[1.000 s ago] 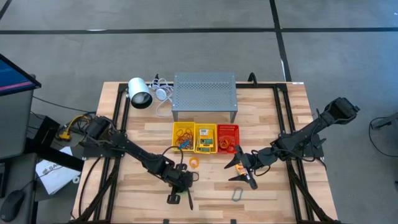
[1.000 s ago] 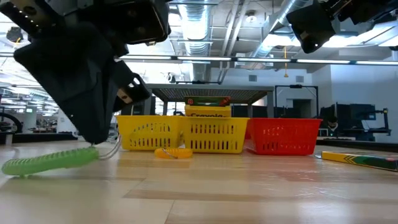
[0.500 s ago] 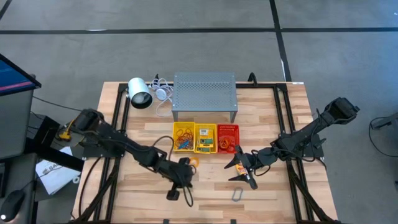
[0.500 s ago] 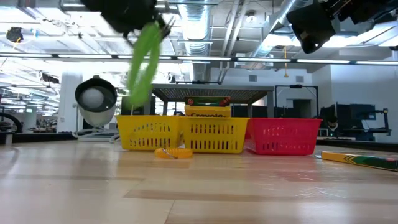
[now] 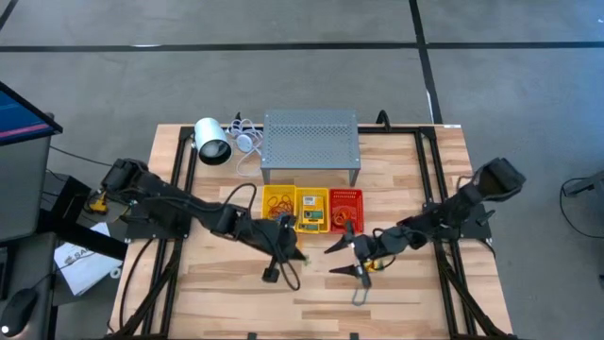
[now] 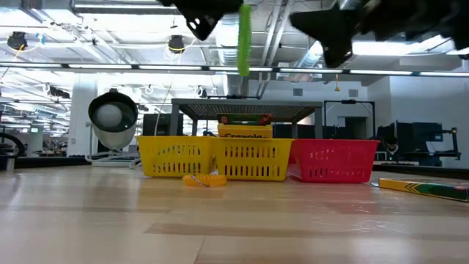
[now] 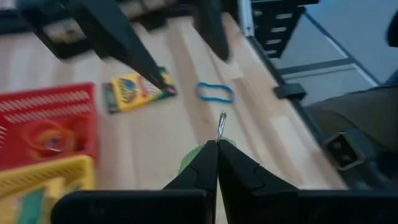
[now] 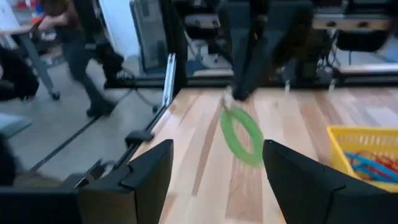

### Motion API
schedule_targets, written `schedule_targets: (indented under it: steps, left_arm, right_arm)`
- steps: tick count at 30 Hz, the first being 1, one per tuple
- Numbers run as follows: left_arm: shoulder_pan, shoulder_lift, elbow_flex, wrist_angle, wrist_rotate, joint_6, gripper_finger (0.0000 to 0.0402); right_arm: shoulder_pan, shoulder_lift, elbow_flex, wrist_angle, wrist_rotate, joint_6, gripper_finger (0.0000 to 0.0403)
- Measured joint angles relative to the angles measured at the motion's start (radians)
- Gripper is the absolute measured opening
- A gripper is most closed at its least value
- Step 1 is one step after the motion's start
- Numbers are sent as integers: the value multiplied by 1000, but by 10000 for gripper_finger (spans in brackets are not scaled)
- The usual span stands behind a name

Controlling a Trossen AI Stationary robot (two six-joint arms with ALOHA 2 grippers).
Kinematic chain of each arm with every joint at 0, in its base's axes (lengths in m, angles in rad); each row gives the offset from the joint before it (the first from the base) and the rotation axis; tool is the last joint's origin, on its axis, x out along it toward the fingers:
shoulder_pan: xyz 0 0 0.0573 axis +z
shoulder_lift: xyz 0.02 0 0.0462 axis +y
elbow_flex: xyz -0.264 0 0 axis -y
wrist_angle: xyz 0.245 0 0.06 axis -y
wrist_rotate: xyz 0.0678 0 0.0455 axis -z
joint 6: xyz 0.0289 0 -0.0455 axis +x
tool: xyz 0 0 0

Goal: Pick & Place Office Desk Supplies
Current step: Put the green spring keychain into the red basket

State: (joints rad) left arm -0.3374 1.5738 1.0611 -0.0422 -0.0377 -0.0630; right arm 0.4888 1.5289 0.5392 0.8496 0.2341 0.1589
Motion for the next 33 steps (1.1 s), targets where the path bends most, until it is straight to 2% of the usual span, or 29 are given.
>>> schedule_targets:
  steps: [5,12,16,28,33]
  left_arm:
    - [58,0,0,46,0,83,1]
    - [123,1,0,88,0,140,1]
    - [139,1,0,89,0,141,1]
    - [137,2,0,111,1,189,2]
    - [137,2,0,114,1,190,2]
  right_arm:
    - [-40,112,0,150,0,-2,244]
    - [-108,183,3,233,-29,22,244]
    - [-135,191,4,264,-60,25,244]
    - [-151,192,23,310,-61,25,243]
    - [-150,192,47,279,-61,26,218]
